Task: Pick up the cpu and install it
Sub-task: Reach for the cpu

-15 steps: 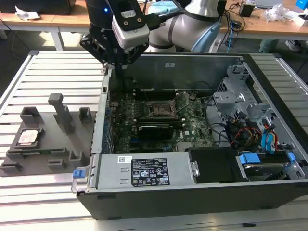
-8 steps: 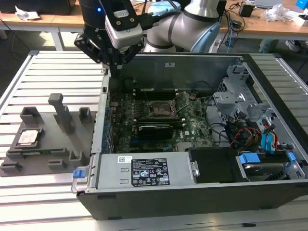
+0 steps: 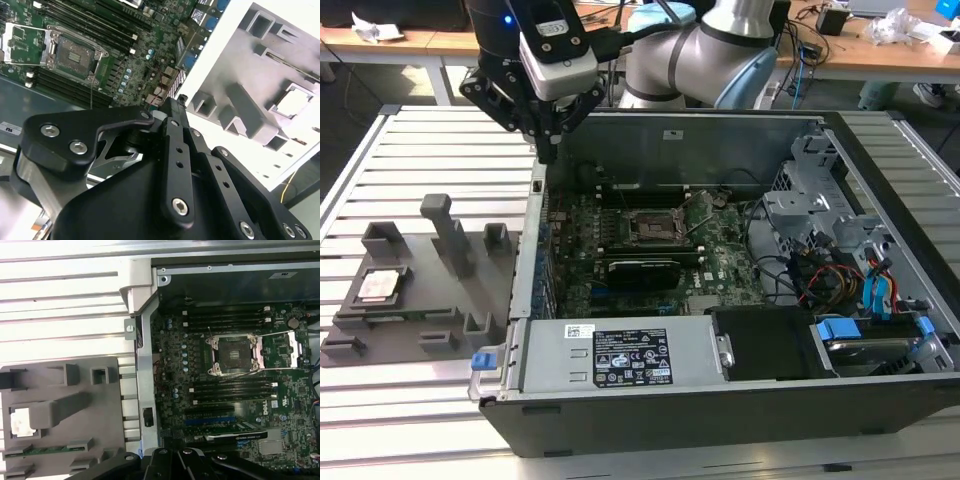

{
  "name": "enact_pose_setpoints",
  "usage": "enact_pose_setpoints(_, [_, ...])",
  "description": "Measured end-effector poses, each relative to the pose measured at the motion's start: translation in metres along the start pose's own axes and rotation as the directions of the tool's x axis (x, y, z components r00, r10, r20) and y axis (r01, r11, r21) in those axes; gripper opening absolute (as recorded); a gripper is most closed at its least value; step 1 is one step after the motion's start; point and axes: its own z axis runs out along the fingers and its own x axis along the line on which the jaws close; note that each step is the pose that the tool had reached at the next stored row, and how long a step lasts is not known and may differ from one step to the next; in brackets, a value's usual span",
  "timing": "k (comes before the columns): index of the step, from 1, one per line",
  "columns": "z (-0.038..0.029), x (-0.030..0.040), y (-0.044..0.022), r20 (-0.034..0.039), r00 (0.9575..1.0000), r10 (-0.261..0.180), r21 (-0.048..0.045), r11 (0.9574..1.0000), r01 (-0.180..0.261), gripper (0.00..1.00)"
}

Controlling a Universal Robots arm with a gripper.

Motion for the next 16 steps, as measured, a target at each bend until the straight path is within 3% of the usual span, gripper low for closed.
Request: enact_pose_setpoints(16, [-0.0003, 0.0134, -0.0010, 0.0000, 1.0000, 0.000, 0.0000, 1.0000, 0.000, 0.11])
